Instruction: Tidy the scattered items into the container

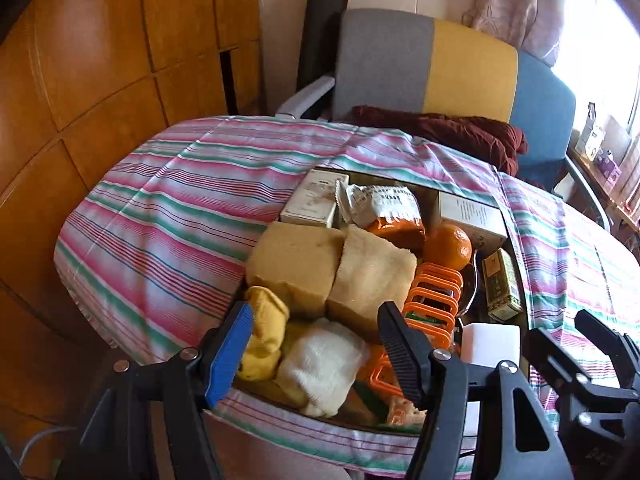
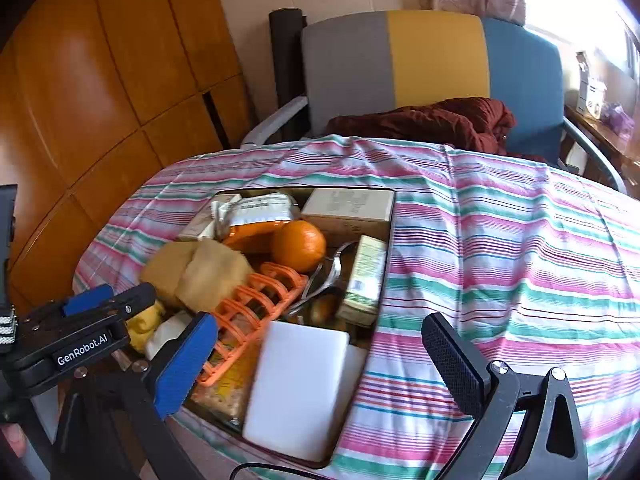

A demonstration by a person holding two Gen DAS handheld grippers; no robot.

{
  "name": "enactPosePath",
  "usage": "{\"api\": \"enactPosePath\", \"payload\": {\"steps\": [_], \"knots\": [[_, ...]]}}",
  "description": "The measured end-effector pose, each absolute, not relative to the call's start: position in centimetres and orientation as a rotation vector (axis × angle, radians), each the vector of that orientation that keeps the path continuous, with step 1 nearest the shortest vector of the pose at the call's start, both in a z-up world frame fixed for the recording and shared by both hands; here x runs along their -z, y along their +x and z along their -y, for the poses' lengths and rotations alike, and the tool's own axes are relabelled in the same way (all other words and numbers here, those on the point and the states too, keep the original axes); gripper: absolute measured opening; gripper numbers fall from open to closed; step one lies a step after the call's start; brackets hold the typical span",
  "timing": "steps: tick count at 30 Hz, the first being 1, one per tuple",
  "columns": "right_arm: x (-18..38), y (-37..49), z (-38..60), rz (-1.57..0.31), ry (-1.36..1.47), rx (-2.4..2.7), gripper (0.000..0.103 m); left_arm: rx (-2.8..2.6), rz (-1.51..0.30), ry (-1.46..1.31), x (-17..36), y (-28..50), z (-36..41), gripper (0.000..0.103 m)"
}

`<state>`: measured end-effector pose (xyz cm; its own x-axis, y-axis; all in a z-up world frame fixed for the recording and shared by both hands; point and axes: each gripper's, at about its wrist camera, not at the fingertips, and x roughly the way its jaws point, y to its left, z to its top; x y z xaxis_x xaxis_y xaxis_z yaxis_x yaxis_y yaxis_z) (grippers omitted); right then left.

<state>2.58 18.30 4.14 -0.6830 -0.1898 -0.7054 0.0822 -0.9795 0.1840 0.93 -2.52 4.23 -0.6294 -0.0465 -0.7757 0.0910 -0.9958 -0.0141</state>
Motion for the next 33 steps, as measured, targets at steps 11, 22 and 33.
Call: {"api": "enactPosePath", "payload": {"steps": [11,22,33], "knots": [[-5.2,4.0,-14.2,-0.027,1.082,2.796,0.103,2.734,-0.069,1.292,-5.4,2.2,3.3,0.065],[-5.1,3.7,-14.4,0.013,1.098,2.824,0.103,2.82,-0.173,1.253,-6.0,3.1,3.4,0.056],[-4.6,3.5,-14.7,0.017,1.11,2.825,0.103,2.795,-0.055,1.264,-5.6,3.0,1.7,0.055]]}}
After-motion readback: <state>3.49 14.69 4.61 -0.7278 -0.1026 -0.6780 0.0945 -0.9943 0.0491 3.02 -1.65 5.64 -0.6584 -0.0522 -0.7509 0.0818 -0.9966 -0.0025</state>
